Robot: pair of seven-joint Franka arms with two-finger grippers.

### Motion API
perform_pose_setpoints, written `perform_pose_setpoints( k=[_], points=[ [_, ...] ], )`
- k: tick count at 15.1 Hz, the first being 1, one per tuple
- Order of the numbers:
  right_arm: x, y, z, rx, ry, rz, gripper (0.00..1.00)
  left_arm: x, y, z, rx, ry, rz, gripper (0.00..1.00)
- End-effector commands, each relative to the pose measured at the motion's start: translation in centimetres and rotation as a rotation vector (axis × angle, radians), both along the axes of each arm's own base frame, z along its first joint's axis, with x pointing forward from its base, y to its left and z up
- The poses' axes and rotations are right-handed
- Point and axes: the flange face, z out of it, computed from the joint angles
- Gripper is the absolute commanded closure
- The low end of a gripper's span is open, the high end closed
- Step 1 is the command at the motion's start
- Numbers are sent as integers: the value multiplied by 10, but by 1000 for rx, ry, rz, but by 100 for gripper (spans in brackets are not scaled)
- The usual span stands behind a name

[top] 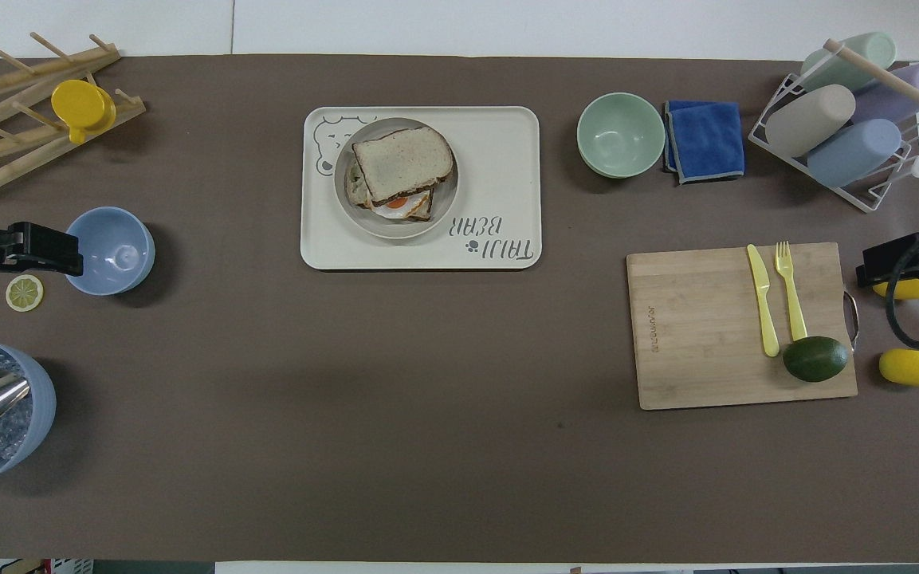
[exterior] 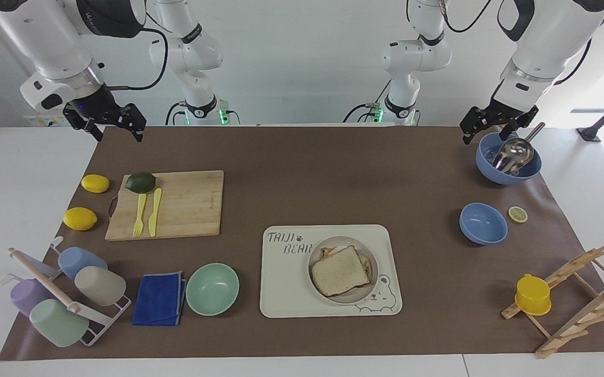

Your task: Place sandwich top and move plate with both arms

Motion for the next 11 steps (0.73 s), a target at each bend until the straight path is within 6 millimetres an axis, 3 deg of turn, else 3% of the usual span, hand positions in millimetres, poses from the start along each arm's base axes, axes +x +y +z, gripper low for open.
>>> perform_pose_setpoints(
  k=[1, 11],
  points=[
    [-4, 0, 3, 24, 5, -11, 0, -4, 0, -6, 10, 20, -13, 0],
    [-4, 0, 3, 24, 5, -11, 0, -3, 4, -10, -43, 2, 21, 0]
  ],
)
